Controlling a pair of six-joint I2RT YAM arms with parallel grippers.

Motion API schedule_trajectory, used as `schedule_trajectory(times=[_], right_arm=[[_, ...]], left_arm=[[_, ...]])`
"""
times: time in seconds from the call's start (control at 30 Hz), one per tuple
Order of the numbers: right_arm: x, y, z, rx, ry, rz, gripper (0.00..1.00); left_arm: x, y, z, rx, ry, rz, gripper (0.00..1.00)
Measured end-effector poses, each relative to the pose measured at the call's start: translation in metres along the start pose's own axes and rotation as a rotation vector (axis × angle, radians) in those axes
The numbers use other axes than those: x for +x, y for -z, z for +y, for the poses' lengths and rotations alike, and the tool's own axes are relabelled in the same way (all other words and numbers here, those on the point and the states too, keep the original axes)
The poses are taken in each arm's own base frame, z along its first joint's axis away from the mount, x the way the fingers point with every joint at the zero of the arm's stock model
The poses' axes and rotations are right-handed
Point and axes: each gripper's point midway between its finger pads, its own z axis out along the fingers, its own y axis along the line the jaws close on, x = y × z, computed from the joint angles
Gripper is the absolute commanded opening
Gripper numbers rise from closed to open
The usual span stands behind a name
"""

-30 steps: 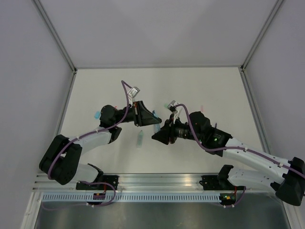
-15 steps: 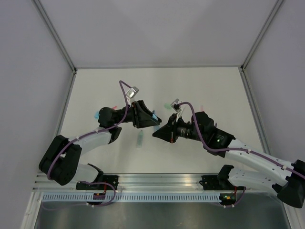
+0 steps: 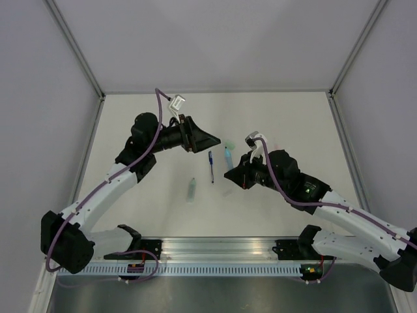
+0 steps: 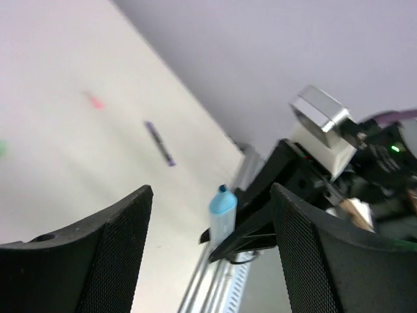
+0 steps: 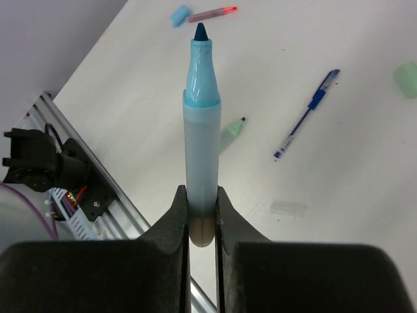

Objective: Insert the pens into the pen caps

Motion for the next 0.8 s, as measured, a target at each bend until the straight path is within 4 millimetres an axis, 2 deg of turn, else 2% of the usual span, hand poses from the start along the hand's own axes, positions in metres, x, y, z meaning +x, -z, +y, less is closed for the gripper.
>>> schedule_trajectory(times=[0.1, 0.23, 0.33, 0.4, 0.5, 0.6, 0.7, 0.8], right_arm=[[-0.001, 0.001, -0.015, 0.06, 0.002, -0.004, 0.0], [0.003, -0.001, -0.026, 0.086, 0.009, -0.01, 0.0], [0.014, -0.003, -0.03, 0.089, 0.019, 0.009, 0.0], [0.017, -0.003, -0.031, 0.087, 0.025, 0.017, 0.0], [0.016, -0.004, -0.03, 0.077, 0.032, 0.007, 0.0], [0.018, -0.002, -0.03, 0.073, 0.034, 0.003, 0.0], [0.019, -0.001, -0.029, 0.062, 0.035, 0.002, 0.0], [0.018, 0.002, -0.026, 0.049, 0.042, -0.006, 0.0]], left_arm=[[-0.025, 0.008, 0.019, -0.191, -0.045, -0.042, 0.78], [-0.063, 0.039, 0.063, -0.529, -0.125, -0.094, 0.82], [-0.089, 0.072, 0.11, -0.771, -0.154, -0.115, 0.81], [-0.099, 0.104, 0.155, -0.938, -0.134, -0.109, 0.81], [-0.088, 0.154, 0.224, -1.158, -0.05, -0.046, 0.8], [-0.059, 0.198, 0.284, -1.316, 0.074, 0.063, 0.76], [-0.03, 0.232, 0.318, -1.398, 0.174, 0.155, 0.74], [-0.009, 0.253, 0.334, -1.445, 0.226, 0.215, 0.7]])
